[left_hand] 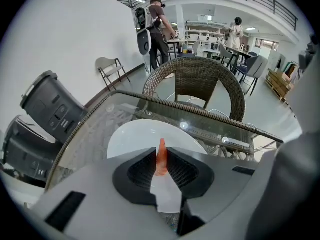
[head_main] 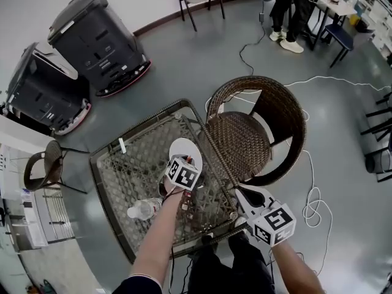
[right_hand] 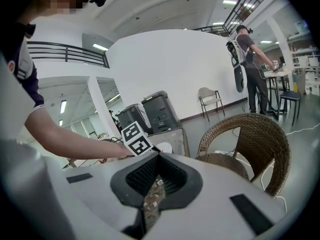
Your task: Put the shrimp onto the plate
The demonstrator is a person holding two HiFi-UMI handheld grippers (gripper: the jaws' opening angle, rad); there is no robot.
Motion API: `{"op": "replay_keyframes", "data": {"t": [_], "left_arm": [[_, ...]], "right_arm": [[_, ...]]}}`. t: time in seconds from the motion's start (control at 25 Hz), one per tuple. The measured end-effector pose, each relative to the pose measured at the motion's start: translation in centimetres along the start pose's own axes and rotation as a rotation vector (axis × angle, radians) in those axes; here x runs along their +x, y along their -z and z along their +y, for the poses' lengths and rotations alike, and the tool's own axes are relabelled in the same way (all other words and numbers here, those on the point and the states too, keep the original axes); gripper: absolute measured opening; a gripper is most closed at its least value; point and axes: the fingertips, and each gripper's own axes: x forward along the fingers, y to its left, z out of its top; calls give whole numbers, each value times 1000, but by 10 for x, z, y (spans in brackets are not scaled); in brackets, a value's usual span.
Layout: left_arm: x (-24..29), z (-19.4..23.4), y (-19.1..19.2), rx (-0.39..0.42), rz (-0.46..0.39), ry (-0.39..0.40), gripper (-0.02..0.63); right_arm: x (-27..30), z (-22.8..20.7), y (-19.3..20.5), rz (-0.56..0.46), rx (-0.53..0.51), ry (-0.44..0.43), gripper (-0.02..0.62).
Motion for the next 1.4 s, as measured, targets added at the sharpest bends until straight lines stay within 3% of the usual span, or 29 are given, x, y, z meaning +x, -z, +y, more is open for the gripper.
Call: {"op": "replay_keyframes", "data": {"t": [0.52, 0.6, 0.76, 0.92, 1.08, 1.36, 1.4], "left_arm": [[8, 11, 5, -211, -80, 74, 66], [7, 9, 8, -224, -79, 76, 102], [-9, 9, 1, -225, -97, 37, 107], [-40, 4, -17, -164, -188, 3, 106], [-92, -17, -49, -87, -348, 31, 104], [-177, -64, -67, 17, -514, 65, 99], [-188, -69, -69, 18, -537, 71, 73]], "right_arm": [[-5, -3, -10, -35, 65, 21, 6], [-13, -7, -13, -48, 67, 38, 6], [-32, -15, -23, -79, 65, 84, 6], [-43, -11, -37, -116, 51, 106, 6], [-51, -5, -58, -153, 29, 130, 6], [-56, 27, -89, -222, -25, 98, 6], [-57, 33, -94, -230, -34, 92, 6]]}}
